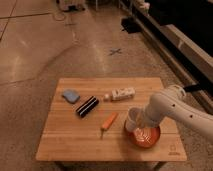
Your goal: Place the ceramic cup in the ceramic bowl
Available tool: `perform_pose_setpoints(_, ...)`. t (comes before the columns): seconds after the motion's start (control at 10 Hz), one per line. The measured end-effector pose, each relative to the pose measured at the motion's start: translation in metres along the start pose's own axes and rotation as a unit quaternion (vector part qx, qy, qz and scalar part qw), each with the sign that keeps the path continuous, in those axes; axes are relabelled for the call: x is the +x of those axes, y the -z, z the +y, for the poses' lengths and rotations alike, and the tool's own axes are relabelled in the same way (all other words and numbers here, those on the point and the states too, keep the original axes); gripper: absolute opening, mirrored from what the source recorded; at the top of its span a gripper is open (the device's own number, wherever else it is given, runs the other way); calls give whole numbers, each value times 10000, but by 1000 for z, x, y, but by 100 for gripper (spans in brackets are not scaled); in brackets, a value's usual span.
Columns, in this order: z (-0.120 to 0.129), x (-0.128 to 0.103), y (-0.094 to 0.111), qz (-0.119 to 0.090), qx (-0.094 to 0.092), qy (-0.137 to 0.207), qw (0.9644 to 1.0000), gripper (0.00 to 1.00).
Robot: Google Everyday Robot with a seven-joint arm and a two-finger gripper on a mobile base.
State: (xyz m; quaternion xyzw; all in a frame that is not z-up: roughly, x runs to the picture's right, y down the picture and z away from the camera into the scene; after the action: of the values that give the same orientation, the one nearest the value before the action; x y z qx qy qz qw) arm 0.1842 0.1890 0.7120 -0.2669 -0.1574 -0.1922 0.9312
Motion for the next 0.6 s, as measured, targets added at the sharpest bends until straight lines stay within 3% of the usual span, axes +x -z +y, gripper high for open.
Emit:
perform_pose_setpoints(0.2, 1, 6, 0, 33, 2, -23, 10000, 0)
perform_pose_setpoints(0.3, 1, 9, -1, 42, 3, -22, 10000, 1)
perform_pose_setpoints(0.6, 2, 17, -2, 103, 2, -39, 9999, 29)
